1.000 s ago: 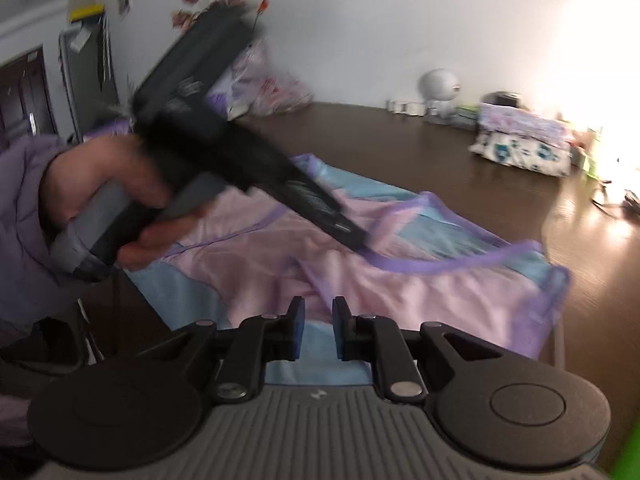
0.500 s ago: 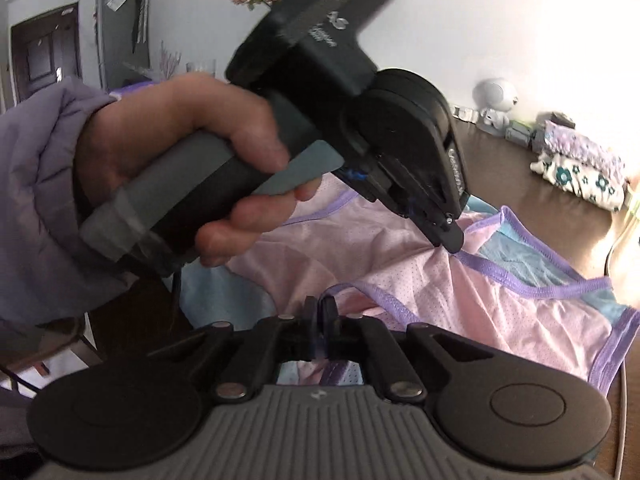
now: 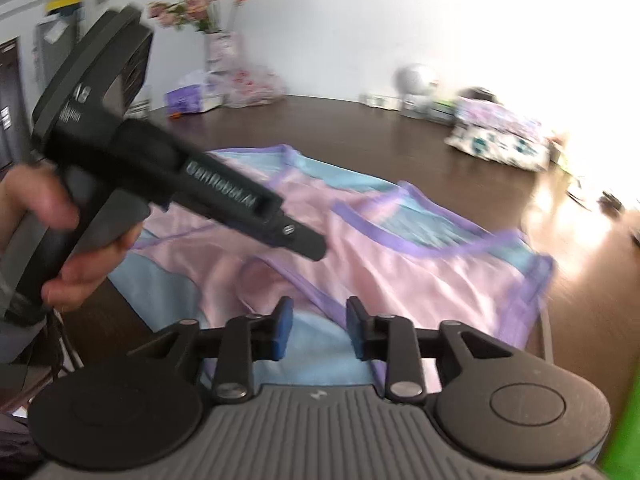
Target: Fold clothes
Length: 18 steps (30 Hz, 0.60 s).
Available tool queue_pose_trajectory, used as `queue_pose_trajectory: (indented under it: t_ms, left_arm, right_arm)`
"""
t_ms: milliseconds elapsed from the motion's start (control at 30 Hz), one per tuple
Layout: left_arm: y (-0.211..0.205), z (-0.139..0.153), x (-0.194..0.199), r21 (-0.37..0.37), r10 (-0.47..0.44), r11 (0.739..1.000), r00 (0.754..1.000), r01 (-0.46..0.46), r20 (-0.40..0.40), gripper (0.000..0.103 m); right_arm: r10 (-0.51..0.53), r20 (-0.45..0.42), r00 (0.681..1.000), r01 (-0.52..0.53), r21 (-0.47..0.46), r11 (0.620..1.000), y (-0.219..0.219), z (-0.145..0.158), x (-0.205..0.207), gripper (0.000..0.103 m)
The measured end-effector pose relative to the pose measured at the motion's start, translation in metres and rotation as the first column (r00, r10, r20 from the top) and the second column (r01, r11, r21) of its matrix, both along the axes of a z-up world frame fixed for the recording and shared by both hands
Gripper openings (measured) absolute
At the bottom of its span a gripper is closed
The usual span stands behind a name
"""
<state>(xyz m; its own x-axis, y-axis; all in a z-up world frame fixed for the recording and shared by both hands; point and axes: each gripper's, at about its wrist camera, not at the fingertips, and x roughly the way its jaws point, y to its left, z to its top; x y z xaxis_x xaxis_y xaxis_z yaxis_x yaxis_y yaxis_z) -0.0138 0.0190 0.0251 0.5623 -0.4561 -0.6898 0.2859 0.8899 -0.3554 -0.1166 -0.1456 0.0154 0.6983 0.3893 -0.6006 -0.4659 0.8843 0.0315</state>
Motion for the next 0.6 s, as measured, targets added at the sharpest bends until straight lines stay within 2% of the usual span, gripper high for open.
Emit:
queue_pose_trajectory:
  t_ms: [33,100,167,233,267,333,367,400,467,600]
  left_arm:
    - [-0.001,0.0,-0.001,0.018,0.02,1.0,1.0,-0.02,0.013,0.002]
    - [0.002,0.0,-0.005,0.029,0.057,0.998,0.998,-0.058,0.032,0.004]
    - [0.009,0.002,-0.013,0.008,0.094,0.996,0.994,-0.094,0.059,0.005]
    - [0.017,0.005,-0.027,-0.004,0.137,0.991,0.986,-0.137,0.1,0.016]
    - [0.023,0.008,-0.033,-0.017,0.132,0.991,0.985,-0.131,0.107,0.024]
    - [0.036,0.016,-0.047,-0.04,0.126,0.992,0.983,-0.122,0.135,0.03]
    - [0.044,0.02,-0.054,-0.05,0.126,0.992,0.98,-0.12,0.155,0.036]
    - [0.053,0.023,-0.062,-0.044,0.13,0.991,0.976,-0.124,0.174,0.049]
    - [0.073,0.026,-0.078,0.001,0.127,0.992,0.969,-0.13,0.21,0.064]
    - [0.105,0.028,-0.116,0.189,0.041,0.977,0.955,-0.1,0.293,0.065]
  right_arm:
    - [-0.024,-0.005,1.0,0.024,0.002,1.0,-0.007,-0.001,-0.005,0.032]
    - [-0.072,-0.005,0.997,0.072,0.01,0.997,-0.019,-0.002,-0.012,0.032]
    - [-0.12,-0.003,0.993,0.12,0.016,0.993,-0.03,-0.003,-0.019,0.032]
    - [-0.167,0.004,0.986,0.167,0.015,0.986,-0.041,-0.003,-0.025,0.034]
    - [-0.187,0.012,0.982,0.187,0.011,0.982,-0.045,-0.002,-0.028,0.035]
    - [-0.208,0.031,0.978,0.208,0.006,0.978,-0.053,-0.002,-0.034,0.037]
    - [-0.209,0.034,0.977,0.209,0.01,0.978,-0.056,-0.002,-0.035,0.04]
    - [-0.205,0.036,0.978,0.205,0.016,0.979,-0.06,-0.002,-0.037,0.041]
    - [-0.169,0.047,0.984,0.168,0.031,0.985,-0.062,0.0,-0.045,0.042]
    - [-0.044,0.074,0.996,0.039,0.062,0.997,-0.058,0.002,-0.06,0.042]
